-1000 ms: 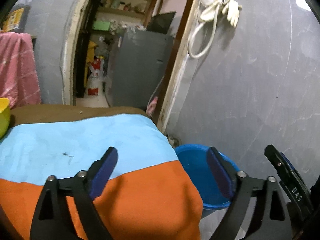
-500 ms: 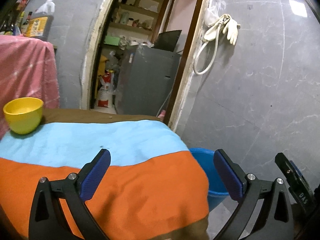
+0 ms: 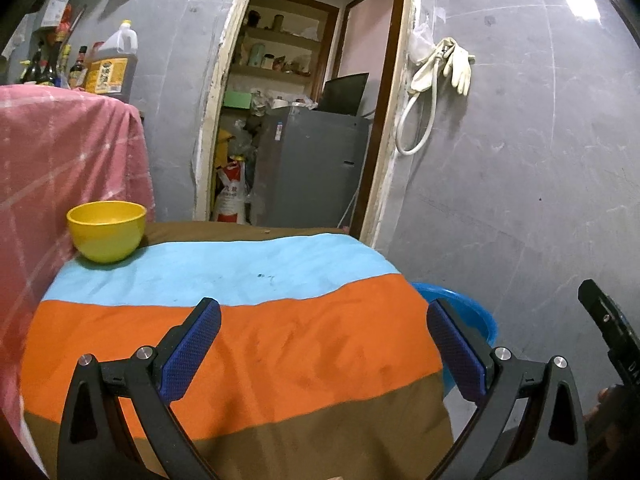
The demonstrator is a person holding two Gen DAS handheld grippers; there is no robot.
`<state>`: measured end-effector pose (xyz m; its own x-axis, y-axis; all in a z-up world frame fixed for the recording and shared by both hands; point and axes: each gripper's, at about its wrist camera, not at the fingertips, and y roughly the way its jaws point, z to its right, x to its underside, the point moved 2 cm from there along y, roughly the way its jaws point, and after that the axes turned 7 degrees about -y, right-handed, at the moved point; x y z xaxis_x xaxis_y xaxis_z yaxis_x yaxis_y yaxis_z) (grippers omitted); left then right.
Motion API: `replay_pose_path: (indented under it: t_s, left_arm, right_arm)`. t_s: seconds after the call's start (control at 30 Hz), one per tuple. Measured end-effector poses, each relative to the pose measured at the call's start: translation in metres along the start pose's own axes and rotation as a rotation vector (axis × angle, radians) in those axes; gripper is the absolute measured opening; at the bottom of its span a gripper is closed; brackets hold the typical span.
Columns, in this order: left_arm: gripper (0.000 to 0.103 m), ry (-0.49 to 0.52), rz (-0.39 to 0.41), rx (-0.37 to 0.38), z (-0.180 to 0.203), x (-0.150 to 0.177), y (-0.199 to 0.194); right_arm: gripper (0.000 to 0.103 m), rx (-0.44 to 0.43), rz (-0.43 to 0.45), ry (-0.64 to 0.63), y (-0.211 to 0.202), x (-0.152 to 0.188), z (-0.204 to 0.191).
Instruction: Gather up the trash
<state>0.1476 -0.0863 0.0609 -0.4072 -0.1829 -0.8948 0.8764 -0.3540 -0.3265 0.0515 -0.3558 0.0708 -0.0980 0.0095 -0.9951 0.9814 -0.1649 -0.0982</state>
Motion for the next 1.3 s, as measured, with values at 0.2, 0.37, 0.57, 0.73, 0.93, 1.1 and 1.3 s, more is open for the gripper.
replay_pose_path:
  t_s: [0.2, 0.37, 0.57, 0.73, 0.93, 1.1, 1.3]
  left_arm:
    - [0.101, 0.007, 0.035, -0.042, -0.011, 0.010, -0.027]
    - [0.101, -0.007, 0.042, -0.078, -0.024, 0.020, -0.047]
    - [0.101, 0.009, 0.059, -0.117, -0.031, 0.034, -0.069]
    - [0.101, 0.043, 0.083, -0.147, -0.034, 0.044, -0.082]
    - [0.101, 0.077, 0.113, -0.185, -0.040, 0.057, -0.090]
    - [0.101, 0.066, 0.105, -0.193, -0.048, 0.065, -0.092]
    - [0.101, 0.053, 0.094, -0.204, -0.054, 0.072, -0.089]
  right_arm:
    - [0.103, -0.007, 0.016, -0.038, -0.020, 0.006, -0.014]
    - [0.103, -0.010, 0.034, -0.060, -0.038, 0.013, -0.027]
    - [0.103, -0.019, 0.056, -0.093, -0.053, 0.016, -0.044]
    - [0.103, -0.035, 0.051, -0.108, -0.060, 0.022, -0.053]
    - [0.103, -0.034, 0.027, -0.124, -0.064, 0.034, -0.061]
    - [0.103, -0.055, 0.010, -0.131, -0.065, 0.042, -0.067]
    - [0.103, -0.082, -0.026, -0.148, -0.060, 0.052, -0.074]
